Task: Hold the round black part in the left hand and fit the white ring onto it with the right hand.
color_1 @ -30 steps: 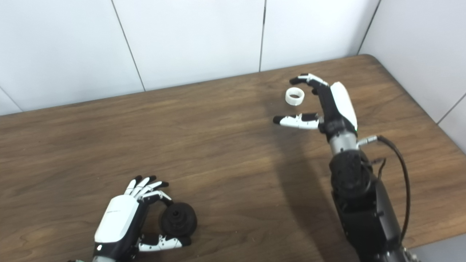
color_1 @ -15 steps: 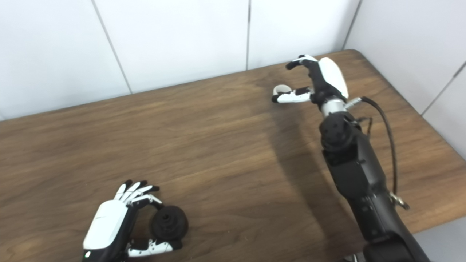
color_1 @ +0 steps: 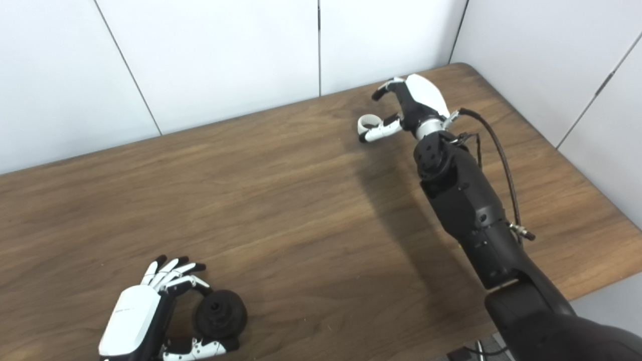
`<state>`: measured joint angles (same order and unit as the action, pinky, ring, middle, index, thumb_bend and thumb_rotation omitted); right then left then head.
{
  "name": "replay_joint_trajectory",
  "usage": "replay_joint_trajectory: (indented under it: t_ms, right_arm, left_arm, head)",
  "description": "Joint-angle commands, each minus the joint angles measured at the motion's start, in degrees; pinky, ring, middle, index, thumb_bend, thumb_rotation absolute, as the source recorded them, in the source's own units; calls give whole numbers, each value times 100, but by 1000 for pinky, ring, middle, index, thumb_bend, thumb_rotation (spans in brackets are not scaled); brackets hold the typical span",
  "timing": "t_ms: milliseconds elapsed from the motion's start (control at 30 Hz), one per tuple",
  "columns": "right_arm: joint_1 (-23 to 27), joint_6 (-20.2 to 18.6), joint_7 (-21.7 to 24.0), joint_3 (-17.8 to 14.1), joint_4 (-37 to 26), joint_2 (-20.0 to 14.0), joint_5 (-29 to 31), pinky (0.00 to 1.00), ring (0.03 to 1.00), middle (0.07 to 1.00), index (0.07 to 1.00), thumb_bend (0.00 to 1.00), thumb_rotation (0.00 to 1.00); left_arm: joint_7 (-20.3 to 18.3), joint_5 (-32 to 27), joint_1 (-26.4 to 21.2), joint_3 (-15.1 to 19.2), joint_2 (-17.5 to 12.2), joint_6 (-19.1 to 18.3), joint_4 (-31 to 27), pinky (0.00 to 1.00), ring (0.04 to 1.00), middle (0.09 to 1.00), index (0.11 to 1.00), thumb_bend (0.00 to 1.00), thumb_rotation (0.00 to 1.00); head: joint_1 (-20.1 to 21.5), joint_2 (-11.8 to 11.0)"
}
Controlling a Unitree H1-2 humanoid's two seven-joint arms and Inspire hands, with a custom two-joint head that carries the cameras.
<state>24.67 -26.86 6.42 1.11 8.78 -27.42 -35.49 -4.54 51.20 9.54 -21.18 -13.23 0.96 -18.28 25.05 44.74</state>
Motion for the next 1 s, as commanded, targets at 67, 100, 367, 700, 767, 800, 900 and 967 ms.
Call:
replay_joint_trajectory:
  t_ms: [67,100,367,700,767,800,900,967]
  right_arm:
    - [418,-4,116,11,80,-180,-253,1000,983,951,703,840,208]
    - [448,-4,176,52,135,-200,-335,1000,985,955,707,838,222]
    - [600,1,390,463,472,-412,-640,1000,992,967,717,875,251]
    - [800,3,432,616,745,-493,-690,1000,1000,981,728,866,266]
    - [815,1,468,634,751,-517,-717,1000,1000,984,725,857,275]
    - [824,1,470,638,763,-523,-721,1000,1000,985,724,855,275]
    - [850,5,430,665,813,-542,-723,1000,1000,980,708,849,269]
    - [859,13,392,682,830,-547,-707,1000,1000,977,698,849,265]
  left_arm:
    - [-128,101,139,23,-119,-38,-17,1000,906,812,487,520,59]
    - [-123,106,142,22,-116,-33,-22,1000,904,811,487,520,59]
    - [-113,117,162,19,-85,-39,-47,1000,902,810,486,520,59]
    - [-171,151,218,2,-38,-111,-113,1000,906,811,486,521,58]
    - [-173,158,234,1,-25,-120,-126,1000,906,811,486,521,58]
    - [-168,163,236,1,-21,-119,-127,1000,905,810,486,521,58]
    - [-204,168,236,9,-19,-136,-151,1000,906,812,486,521,58]
    - [-225,162,237,12,-19,-147,-162,1000,906,813,486,521,58]
  head:
    - [-2,14]
    - [1,19]
    - [-56,25]
    - [-144,38]
    - [-150,40]
    - [-150,40]
    - [-144,41]
    - [-133,49]
